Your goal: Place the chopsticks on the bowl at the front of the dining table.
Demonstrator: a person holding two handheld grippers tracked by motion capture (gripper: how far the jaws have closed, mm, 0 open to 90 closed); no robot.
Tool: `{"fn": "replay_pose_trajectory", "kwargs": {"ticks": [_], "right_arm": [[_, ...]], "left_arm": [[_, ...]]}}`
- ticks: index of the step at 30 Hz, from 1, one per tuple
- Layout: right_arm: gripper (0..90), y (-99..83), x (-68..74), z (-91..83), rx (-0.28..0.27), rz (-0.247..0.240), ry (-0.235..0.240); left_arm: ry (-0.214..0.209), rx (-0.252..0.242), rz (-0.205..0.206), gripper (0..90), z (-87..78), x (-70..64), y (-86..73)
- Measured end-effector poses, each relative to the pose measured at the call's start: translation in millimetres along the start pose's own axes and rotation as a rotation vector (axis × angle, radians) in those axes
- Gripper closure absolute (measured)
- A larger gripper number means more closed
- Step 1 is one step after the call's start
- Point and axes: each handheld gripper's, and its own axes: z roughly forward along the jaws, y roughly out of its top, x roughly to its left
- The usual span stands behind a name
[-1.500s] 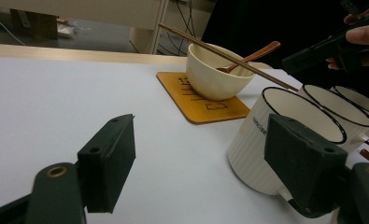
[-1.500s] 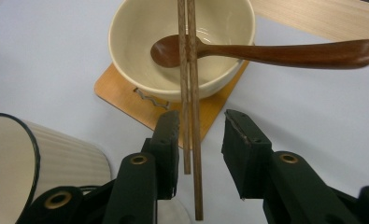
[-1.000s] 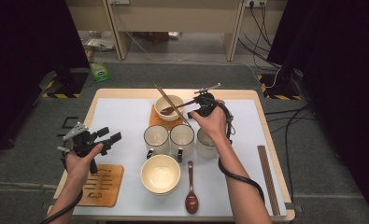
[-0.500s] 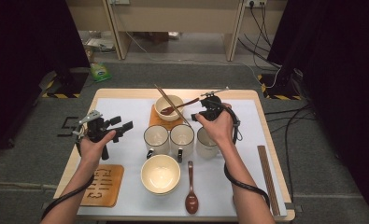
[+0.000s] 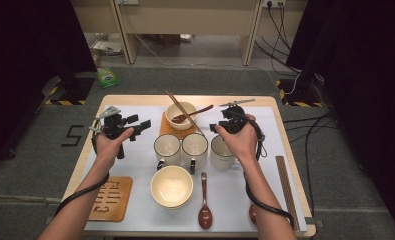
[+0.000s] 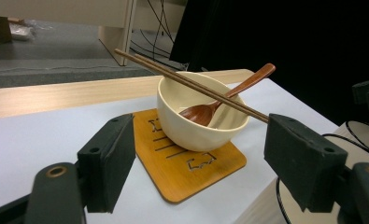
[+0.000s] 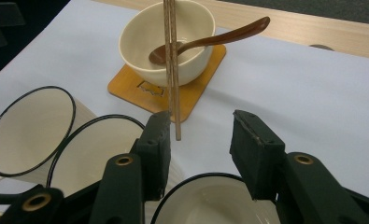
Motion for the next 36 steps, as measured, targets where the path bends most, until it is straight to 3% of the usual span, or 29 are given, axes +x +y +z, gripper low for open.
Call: {"fn": "replay_pose_trajectory", "kwargs": {"ticks": [16,36], "right_arm": [[54.9,-13.8,1.0,-16.0,-0.056,0.005,0.006],[52.8,-41.8,0.7,-45.5,-0.136,-0.027,0.002]], "left_arm": [[-0.007,0.021,0.016,24.0,26.8,0.0,11.5],[-0.009,0.041,0.021,23.9,48.7,-0.9,18.3]]}}
